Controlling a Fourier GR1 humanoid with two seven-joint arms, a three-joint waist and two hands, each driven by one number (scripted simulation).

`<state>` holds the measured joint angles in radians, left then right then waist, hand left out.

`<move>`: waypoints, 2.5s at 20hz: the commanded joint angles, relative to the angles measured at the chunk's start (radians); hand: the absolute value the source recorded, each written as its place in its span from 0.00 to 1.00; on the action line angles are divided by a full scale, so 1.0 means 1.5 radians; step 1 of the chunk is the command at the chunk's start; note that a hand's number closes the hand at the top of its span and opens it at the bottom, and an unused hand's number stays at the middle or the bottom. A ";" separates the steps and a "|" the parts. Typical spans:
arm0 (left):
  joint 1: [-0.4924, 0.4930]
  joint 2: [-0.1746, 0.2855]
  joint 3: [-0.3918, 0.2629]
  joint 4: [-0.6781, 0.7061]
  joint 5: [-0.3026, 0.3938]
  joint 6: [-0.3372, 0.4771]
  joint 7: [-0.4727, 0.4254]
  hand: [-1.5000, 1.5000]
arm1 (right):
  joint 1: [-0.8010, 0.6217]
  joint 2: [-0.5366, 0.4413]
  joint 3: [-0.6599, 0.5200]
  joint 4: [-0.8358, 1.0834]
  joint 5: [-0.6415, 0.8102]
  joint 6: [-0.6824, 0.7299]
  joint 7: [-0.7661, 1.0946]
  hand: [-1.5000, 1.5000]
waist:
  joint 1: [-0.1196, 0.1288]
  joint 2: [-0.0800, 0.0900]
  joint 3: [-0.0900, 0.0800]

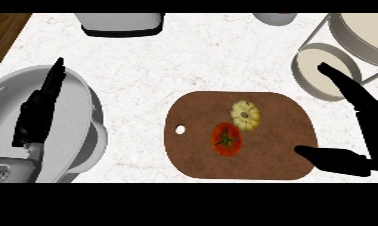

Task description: Pick the squash from the cutting board and place it in the tiered basket

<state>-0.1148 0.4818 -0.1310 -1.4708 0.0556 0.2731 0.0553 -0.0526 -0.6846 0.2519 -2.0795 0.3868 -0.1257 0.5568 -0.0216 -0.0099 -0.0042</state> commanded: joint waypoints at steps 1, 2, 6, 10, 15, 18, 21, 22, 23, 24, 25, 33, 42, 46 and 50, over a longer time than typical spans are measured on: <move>0.000 -0.012 -0.018 -0.006 -0.010 -0.005 -0.002 0.50 | -0.049 -0.063 0.051 -0.053 0.032 0.126 0.162 0.00 | 0.019 0.004 -0.002; -0.028 -0.017 -0.012 0.010 -0.011 0.002 0.010 0.50 | -0.075 -0.061 0.067 -0.075 0.028 0.156 0.208 0.00 | 0.016 0.006 -0.002; -0.011 -0.034 -0.023 0.005 -0.017 -0.001 -0.003 0.50 | -0.192 0.008 0.145 -0.094 0.046 0.230 0.404 0.00 | 0.031 0.006 -0.001; -0.034 -0.023 -0.013 -0.003 -0.018 -0.012 0.026 0.50 | -0.299 0.082 0.161 -0.026 0.043 0.279 0.505 0.00 | 0.028 0.006 0.001; -0.035 -0.031 -0.014 0.008 -0.035 0.000 0.024 0.50 | -0.312 0.166 0.211 0.048 0.058 0.278 0.556 0.00 | 0.023 0.004 0.001; -0.044 -0.037 -0.010 0.040 -0.040 -0.002 0.005 0.50 | -0.317 0.181 0.227 0.107 0.069 0.282 0.547 0.00 | 0.018 0.006 0.001; -0.027 -0.014 0.012 0.009 -0.010 -0.033 0.008 0.50 | -0.338 0.177 0.204 0.171 0.063 0.299 0.529 0.00 | 0.024 0.006 0.001; -0.036 -0.031 0.006 0.036 -0.020 -0.025 0.001 0.50 | -0.343 0.203 0.226 0.185 0.083 0.288 0.536 0.00 | 0.020 0.007 0.001; -0.028 -0.016 0.008 0.001 -0.024 -0.024 0.019 0.50 | -0.330 0.192 0.211 0.176 0.070 0.298 0.537 0.00 | 0.019 0.005 0.002; -0.046 -0.023 0.006 0.021 -0.031 -0.023 0.028 0.50 | -0.352 0.190 0.200 0.159 0.062 0.323 0.544 0.00 | 0.014 0.005 0.002; -0.026 -0.035 0.000 0.008 -0.035 -0.012 0.020 0.50 | -0.316 0.203 0.236 0.165 0.092 0.297 0.550 0.00 | 0.015 0.004 0.002; -0.017 -0.021 0.025 -0.005 -0.020 -0.044 0.024 0.50 | -0.287 0.238 0.266 0.153 0.161 0.323 0.550 0.00 | 0.015 0.004 0.002; 0.003 -0.051 0.012 -0.021 -0.045 -0.026 0.014 0.50 | -0.255 0.262 0.301 0.190 0.278 0.318 0.508 0.00 | 0.019 0.004 0.002; -0.051 -0.052 0.035 0.041 -0.034 -0.046 0.017 0.50 | -0.248 0.271 0.264 0.178 0.276 0.359 0.493 0.00 | 0.009 0.006 0.002; -0.005 -0.046 0.037 -0.003 -0.037 -0.052 -0.003 0.50 | -0.260 0.304 0.224 0.231 0.301 0.355 0.467 0.00 | 0.017 0.006 0.002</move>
<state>-0.1418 0.4171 -0.0795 -1.4657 -0.0018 0.2096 0.0554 -0.4091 -0.2678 0.6431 -1.7830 0.8226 0.3442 1.1260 0.0004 -0.0041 0.0027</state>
